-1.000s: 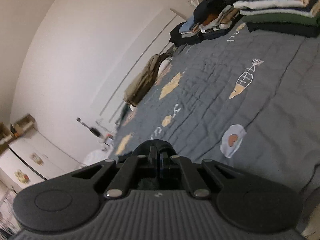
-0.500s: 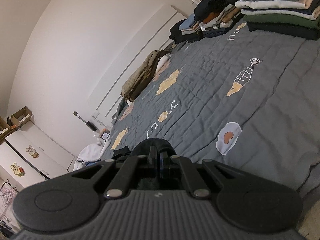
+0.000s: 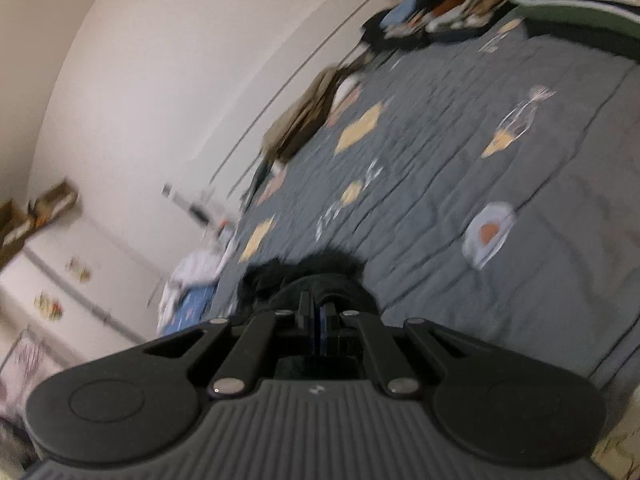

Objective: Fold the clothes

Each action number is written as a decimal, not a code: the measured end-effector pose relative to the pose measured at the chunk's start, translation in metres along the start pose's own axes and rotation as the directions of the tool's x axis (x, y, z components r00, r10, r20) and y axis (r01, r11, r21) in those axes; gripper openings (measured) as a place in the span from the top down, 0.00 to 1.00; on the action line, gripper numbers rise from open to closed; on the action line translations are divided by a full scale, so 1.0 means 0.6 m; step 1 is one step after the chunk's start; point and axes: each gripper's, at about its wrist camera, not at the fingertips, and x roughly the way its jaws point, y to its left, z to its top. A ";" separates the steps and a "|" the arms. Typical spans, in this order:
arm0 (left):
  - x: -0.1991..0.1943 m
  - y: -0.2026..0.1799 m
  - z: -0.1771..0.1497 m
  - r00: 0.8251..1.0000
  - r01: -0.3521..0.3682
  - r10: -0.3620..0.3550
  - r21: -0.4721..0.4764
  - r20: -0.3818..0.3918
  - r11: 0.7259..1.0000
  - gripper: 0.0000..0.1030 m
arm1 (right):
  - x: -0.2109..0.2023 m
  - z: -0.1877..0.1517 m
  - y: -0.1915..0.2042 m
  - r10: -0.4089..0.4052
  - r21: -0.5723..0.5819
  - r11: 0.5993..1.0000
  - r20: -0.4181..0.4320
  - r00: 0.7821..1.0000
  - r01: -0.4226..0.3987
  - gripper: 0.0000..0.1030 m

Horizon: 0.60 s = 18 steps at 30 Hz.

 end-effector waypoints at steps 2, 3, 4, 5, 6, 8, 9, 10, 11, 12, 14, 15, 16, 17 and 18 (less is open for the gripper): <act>-0.032 0.015 0.012 1.000 -0.028 0.028 0.026 -0.014 0.999 0.91 | 0.007 -0.024 0.011 -0.035 -0.070 0.997 -0.081 0.996 0.029 0.97; -0.028 0.017 0.009 0.997 -0.045 0.047 0.032 -0.064 0.998 0.87 | 0.011 -0.037 0.016 -0.063 -0.111 0.993 -0.121 0.991 0.049 0.96; -0.018 0.017 0.003 0.990 -0.067 0.071 0.043 -0.120 0.997 0.86 | 0.015 -0.051 0.021 -0.092 -0.153 0.986 -0.159 0.983 0.067 0.95; -0.007 0.014 -0.003 0.984 -0.086 0.095 0.065 -0.151 0.994 0.86 | 0.019 -0.062 0.022 -0.122 -0.178 0.980 -0.190 0.974 0.088 0.94; 0.000 0.014 -0.009 0.981 -0.103 0.114 0.077 -0.160 0.992 0.86 | 0.022 -0.071 0.019 -0.153 -0.181 0.977 -0.215 0.965 0.115 0.94; 0.003 0.016 -0.015 0.982 -0.108 0.117 0.068 -0.148 0.992 0.72 | 0.022 -0.072 0.020 -0.190 -0.181 0.972 -0.233 0.954 0.149 0.93; 0.001 0.019 -0.015 0.986 -0.100 0.106 0.053 -0.132 0.994 0.66 | 0.016 -0.066 0.025 -0.203 -0.185 0.969 -0.220 0.954 0.164 0.91; -0.001 0.021 -0.016 0.989 -0.092 0.096 0.037 -0.117 0.995 0.65 | 0.004 -0.058 0.034 -0.216 -0.197 0.964 -0.185 0.959 0.179 0.89; -0.003 0.023 -0.016 0.991 -0.084 0.086 0.022 -0.101 0.996 0.61 | -0.008 -0.049 0.043 -0.228 -0.208 0.958 -0.150 0.962 0.195 0.81; -0.004 0.024 -0.016 0.994 -0.076 0.076 0.011 -0.084 0.997 0.58 | -0.023 -0.040 0.054 -0.235 -0.221 0.953 -0.104 0.966 0.208 0.66; 0.003 0.013 -0.011 0.997 -0.058 0.059 0.017 -0.056 0.998 0.56 | -0.048 -0.025 0.080 -0.228 -0.268 0.938 0.001 0.974 0.220 0.48; 0.008 0.007 -0.009 0.998 -0.049 0.050 0.021 -0.044 0.999 0.55 | -0.051 -0.019 0.093 -0.224 -0.303 0.926 0.036 0.974 0.224 0.43; 0.013 0.000 -0.006 0.999 -0.038 0.039 0.021 -0.033 0.999 0.54 | -0.046 -0.012 0.105 -0.216 -0.339 0.914 0.051 0.975 0.221 0.42; 0.020 -0.009 -0.002 1.000 -0.018 0.018 0.006 -0.024 1.000 0.51 | -0.037 -0.008 0.115 -0.206 -0.377 0.902 0.051 0.977 0.210 0.39; 0.029 -0.017 0.002 1.000 0.004 -0.005 -0.011 -0.016 1.000 0.51 | -0.023 -0.003 0.125 -0.198 -0.409 0.890 0.044 0.979 0.199 0.38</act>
